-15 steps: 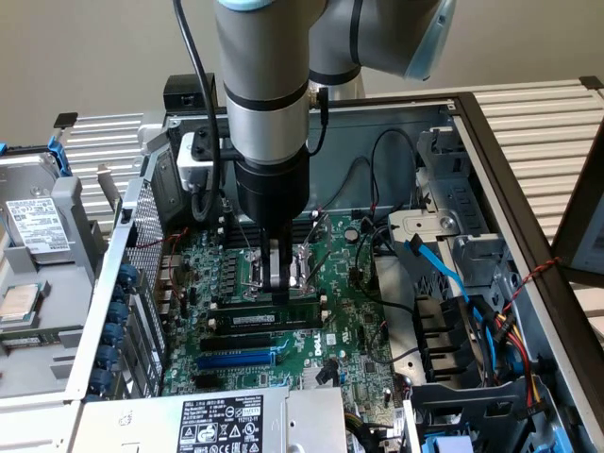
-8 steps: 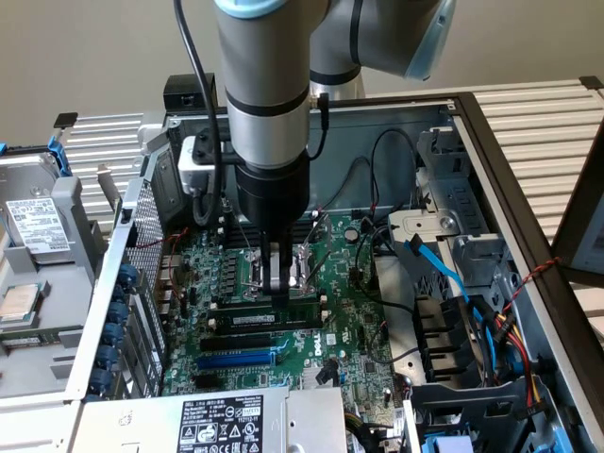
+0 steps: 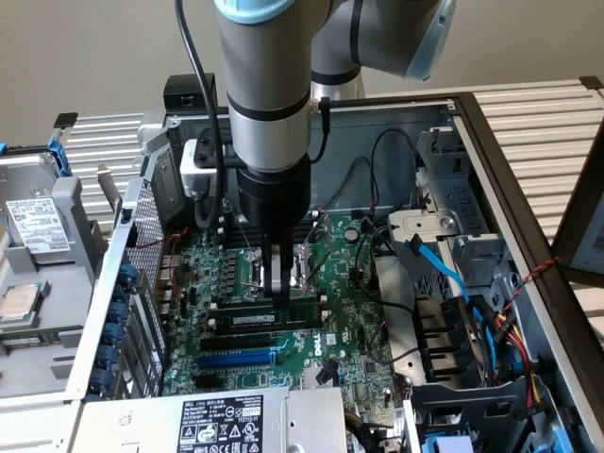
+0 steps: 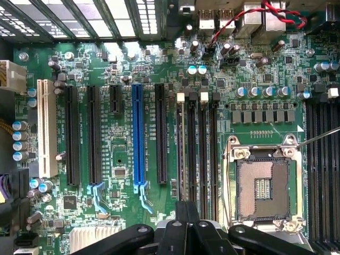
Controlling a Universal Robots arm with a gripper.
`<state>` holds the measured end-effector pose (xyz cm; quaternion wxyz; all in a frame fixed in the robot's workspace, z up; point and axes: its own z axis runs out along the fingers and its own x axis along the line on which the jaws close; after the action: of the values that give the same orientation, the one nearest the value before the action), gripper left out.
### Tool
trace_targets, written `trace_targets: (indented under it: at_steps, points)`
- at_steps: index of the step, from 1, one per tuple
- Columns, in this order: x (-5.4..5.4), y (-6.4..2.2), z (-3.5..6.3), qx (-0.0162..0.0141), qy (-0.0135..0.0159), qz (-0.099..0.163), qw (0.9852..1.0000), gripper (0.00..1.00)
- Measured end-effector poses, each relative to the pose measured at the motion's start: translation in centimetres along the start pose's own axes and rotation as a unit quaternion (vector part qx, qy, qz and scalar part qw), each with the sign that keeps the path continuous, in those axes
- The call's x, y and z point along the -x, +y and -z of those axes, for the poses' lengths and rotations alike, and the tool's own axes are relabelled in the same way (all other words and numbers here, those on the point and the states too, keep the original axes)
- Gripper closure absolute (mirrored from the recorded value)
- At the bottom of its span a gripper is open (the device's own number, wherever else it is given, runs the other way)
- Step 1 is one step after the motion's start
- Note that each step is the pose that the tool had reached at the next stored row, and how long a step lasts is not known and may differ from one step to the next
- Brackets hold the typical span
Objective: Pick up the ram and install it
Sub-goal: 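Press down the ram until it locks into place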
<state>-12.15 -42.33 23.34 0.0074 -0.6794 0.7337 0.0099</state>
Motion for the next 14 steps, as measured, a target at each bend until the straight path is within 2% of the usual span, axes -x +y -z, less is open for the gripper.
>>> trace_targets:
  at_steps: [14]
  points:
    - [-0.07,-0.12,-0.42,0.0001,0.0002,0.0,1.0,0.9]
